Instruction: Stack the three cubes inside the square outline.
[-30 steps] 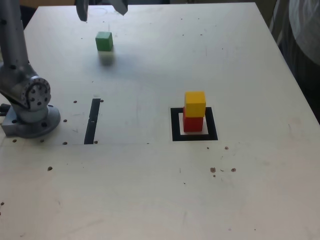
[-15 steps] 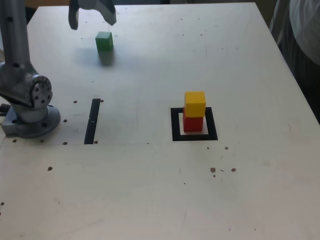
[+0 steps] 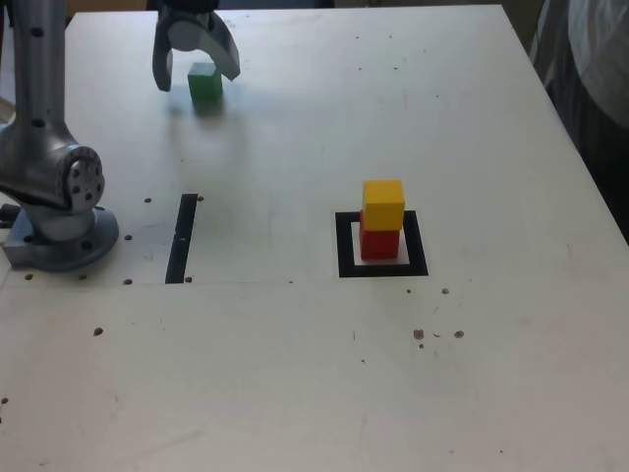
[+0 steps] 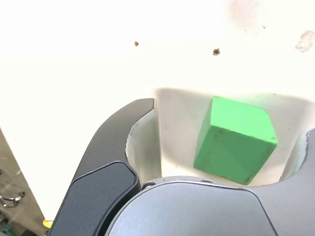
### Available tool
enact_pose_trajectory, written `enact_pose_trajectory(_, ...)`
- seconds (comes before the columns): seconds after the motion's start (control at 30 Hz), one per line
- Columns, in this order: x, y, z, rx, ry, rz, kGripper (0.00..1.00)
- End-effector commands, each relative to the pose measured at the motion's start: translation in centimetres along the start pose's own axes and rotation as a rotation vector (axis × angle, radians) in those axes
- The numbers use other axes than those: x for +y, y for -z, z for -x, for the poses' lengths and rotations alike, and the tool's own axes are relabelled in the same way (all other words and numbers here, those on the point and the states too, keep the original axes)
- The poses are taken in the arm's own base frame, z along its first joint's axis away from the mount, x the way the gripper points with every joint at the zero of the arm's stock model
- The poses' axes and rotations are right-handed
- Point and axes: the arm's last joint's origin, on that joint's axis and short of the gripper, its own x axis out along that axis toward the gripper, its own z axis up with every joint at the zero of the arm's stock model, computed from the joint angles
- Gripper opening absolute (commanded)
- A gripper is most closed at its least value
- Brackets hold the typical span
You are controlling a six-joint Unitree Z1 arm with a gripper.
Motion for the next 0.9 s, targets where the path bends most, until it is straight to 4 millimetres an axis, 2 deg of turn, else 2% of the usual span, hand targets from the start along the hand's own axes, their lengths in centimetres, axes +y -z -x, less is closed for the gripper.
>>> enact_pose_trajectory(0.0, 0.22, -0.14, -0.33, -0.006, 0.010, -0.005, 0.93)
enact_pose_trajectory(0.17, 0.33, -0.14, -0.49, -0.038, 0.031, -0.015, 0.85)
enact_pose_trajectory(0.4, 0.44, -0.43, -0.53, -0.078, 0.048, -0.023, 0.65)
enact_pose_trajectory(0.7, 0.88, -0.83, -0.74, -0.074, 0.070, -0.043, 0.49)
enact_pose_trajectory(0.87, 1.14, -0.95, -0.71, -0.064, 0.078, -0.048, 0.45)
